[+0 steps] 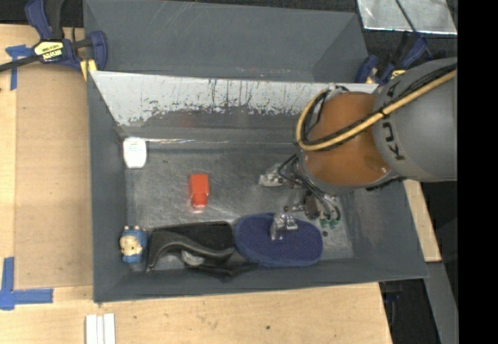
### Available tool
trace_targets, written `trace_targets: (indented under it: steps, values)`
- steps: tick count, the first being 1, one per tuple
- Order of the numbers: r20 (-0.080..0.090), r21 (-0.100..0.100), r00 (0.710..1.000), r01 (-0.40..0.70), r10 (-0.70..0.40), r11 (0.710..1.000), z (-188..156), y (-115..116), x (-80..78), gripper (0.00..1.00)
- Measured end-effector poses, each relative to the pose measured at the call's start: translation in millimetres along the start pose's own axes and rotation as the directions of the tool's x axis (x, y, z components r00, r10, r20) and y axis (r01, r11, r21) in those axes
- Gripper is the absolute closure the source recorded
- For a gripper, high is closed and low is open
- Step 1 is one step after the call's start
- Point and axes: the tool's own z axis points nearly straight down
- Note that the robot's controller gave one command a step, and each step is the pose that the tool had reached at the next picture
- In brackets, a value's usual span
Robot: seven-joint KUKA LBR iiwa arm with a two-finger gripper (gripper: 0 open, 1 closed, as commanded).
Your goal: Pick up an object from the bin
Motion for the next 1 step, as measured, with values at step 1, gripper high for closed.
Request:
trace_targets:
  steps: [1]
  values:
    - [-0.012,0.034,0.807,-0.59,0.591,0.807,2.3,43.4,1.3,0.0]
